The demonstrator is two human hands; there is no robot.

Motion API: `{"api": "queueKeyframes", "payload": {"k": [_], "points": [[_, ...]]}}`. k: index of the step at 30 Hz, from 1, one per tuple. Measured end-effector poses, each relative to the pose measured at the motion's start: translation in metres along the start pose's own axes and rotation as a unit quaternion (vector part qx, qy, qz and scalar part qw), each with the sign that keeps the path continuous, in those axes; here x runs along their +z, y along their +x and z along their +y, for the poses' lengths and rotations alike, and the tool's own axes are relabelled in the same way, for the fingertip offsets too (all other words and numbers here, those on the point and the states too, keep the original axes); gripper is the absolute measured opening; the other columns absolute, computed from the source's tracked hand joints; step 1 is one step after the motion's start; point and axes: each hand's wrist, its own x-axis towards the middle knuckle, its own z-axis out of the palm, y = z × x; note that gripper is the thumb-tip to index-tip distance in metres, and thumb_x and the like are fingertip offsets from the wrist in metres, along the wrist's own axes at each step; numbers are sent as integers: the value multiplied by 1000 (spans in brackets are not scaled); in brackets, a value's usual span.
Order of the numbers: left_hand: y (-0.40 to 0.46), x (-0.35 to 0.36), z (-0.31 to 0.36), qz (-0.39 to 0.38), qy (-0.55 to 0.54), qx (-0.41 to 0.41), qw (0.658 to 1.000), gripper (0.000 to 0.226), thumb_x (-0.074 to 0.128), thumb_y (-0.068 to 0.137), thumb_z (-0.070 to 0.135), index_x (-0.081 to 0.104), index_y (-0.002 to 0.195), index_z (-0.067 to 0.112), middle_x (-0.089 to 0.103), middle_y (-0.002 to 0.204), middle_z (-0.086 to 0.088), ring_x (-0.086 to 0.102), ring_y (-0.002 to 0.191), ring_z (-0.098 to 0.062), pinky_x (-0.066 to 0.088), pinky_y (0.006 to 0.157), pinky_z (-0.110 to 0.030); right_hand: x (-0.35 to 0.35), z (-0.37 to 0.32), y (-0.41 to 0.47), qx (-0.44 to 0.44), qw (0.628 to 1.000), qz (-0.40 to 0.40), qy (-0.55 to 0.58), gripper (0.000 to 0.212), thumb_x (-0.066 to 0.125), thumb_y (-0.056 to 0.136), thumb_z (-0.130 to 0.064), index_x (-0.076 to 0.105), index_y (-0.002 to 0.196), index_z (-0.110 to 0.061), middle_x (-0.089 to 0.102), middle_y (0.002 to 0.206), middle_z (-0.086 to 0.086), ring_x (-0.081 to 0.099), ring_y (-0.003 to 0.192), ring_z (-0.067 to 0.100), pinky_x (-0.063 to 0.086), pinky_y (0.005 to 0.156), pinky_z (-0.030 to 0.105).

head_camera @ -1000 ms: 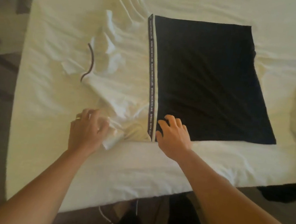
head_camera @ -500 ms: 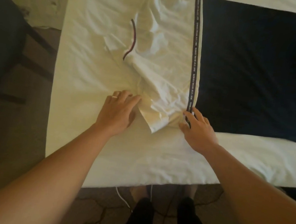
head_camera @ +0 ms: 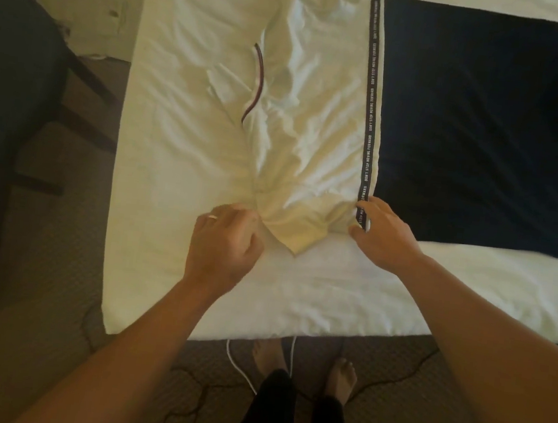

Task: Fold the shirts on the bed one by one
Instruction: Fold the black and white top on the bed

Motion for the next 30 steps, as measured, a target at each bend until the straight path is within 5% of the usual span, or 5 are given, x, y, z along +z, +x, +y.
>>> {"api": "queueKeyframes", "payload": {"k": [5,10,16,23,30], "points": [[18,18,20,-146,22,-161,976,34,63,89,49,69,110,23,58,119,-5,50,115,-35,38,95,-43,17,-3,-18,-57,992,102,-40,39,60,95,-27,58,130,-12,50,136,6,54,116,29,49,90,39],[42,19,49,-95,-209,-262,937,34,60,89,48,67,120,35,56,118,3,46,117,-29,39,100,-42,30,-27,-35,-173,979,105,13,42,68,87,-34,61,123,-12,56,120,3,56,107,24,51,90,40],[68,3,77,-117,-523,-264,802,32,59,88,42,55,61,25,53,68,13,48,68,-7,39,75,-29,10,-45,-17,-43,968,124,213,25,64,97,-40,67,86,-17,62,78,-8,55,69,10,40,66,28],[76,15,46,-237,-136,-128,954,66,49,81,56,46,145,43,44,152,9,25,142,-22,17,115,-45,-27,-45,9,20,933,133,334,25,61,100,-34,68,89,-13,72,83,5,67,73,23,50,65,23],[83,15,24,-118,-109,-52,986,26,50,98,48,60,89,25,62,89,6,56,107,-26,33,87,-38,-7,-18,2,57,969,116,209,34,44,100,-48,66,107,-23,61,104,-5,58,92,17,40,64,27]]}}
